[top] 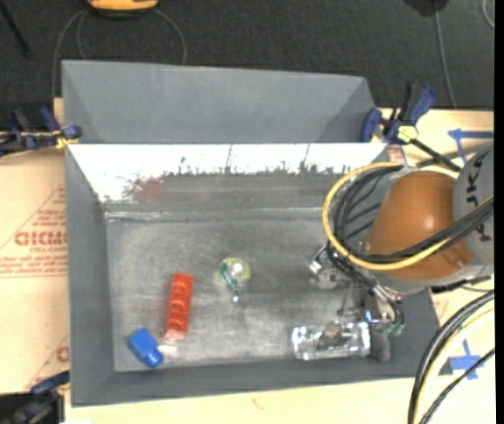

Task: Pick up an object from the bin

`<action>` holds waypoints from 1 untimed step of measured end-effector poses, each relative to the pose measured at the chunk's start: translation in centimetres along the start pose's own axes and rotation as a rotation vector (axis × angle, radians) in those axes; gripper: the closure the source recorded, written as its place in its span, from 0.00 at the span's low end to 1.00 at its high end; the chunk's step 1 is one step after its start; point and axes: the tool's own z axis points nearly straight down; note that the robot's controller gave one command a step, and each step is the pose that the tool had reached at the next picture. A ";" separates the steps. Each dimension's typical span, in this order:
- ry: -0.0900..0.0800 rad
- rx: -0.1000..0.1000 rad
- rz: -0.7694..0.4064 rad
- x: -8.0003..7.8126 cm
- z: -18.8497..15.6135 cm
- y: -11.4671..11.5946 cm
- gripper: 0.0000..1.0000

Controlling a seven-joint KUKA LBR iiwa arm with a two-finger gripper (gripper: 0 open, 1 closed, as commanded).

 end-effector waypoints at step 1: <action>-0.026 0.006 -0.130 -0.7 3.5 -0.7 0.00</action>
Offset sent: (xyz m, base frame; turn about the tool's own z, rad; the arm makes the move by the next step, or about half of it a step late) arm -0.0034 -0.0050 -0.0571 -0.1461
